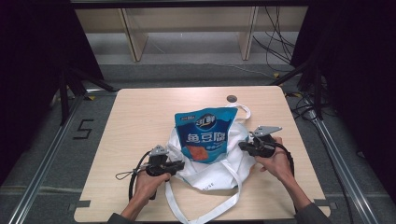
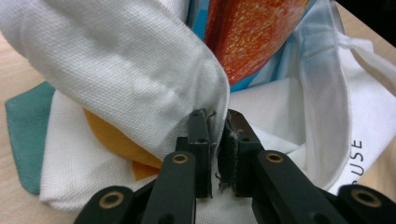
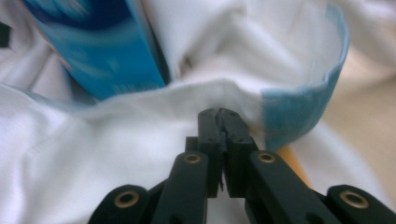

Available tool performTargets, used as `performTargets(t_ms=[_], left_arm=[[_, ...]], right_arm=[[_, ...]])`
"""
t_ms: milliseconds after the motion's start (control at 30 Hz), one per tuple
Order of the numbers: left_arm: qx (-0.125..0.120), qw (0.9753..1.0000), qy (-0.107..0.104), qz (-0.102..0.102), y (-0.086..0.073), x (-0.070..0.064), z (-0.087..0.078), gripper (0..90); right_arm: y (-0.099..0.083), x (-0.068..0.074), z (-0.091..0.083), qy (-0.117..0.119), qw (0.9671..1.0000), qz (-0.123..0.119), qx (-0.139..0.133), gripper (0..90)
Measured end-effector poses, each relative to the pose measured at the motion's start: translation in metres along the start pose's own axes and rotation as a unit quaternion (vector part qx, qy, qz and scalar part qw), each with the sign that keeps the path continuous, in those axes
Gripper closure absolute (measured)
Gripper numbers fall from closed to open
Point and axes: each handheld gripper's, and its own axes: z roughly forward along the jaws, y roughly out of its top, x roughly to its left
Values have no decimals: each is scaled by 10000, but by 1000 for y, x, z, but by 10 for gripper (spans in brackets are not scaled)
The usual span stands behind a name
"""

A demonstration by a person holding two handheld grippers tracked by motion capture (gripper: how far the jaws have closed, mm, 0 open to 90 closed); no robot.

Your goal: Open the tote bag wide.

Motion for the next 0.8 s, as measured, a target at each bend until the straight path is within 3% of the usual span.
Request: performTargets(t_ms=[33,133,233,300,367,400,433,467,567,600,633,667,700,767,800], left_arm=[[0,10000,13,26,0,0,0,816],[41,10000,54,71,-1,0,-1,816],[-11,10000,15,-4,-1,-1,-1,817],[-26,10000,32,37,0,-2,-1,817],[-89,9999,-46,40,1,-3,-2,819],[-118,9999,-81,26,2,-3,-3,817],[-147,9997,-163,-43,3,-3,-6,814],[-239,9994,-244,-96,5,-4,-9,807],[-491,9982,-351,-60,17,-6,-21,763],[-582,9974,-412,-60,21,-5,-25,749],[-698,9964,-448,-152,26,-3,-30,733],[-846,9954,-380,-222,30,-1,-34,718],[-907,9951,-317,-220,34,2,-37,716],[-1078,9938,-76,-263,41,11,-41,716],[-1099,9935,5,-307,43,17,-41,720]], right_arm=[[-8,-8,7,-142,9996,-96,232,900],[-10,-5,13,-241,9993,-193,187,900],[-9,1,13,-111,9992,-136,357,900],[-9,0,14,-166,9995,-62,277,900],[-6,0,9,-66,9996,-99,245,882],[-5,1,9,-84,10000,13,-12,861],[-1,2,3,88,9999,51,70,853],[2,2,-1,124,9999,46,-70,850],[9,0,-9,11,9993,18,-374,838],[11,-1,-12,95,9990,2,-447,825],[13,4,-15,223,9977,280,-584,818],[15,-1,-17,61,9979,55,-645,815],[17,-1,-19,7,9972,123,-738,814],[19,-7,-21,-118,9979,-6,-641,821],[19,-8,-18,-125,9971,129,-746,825]])
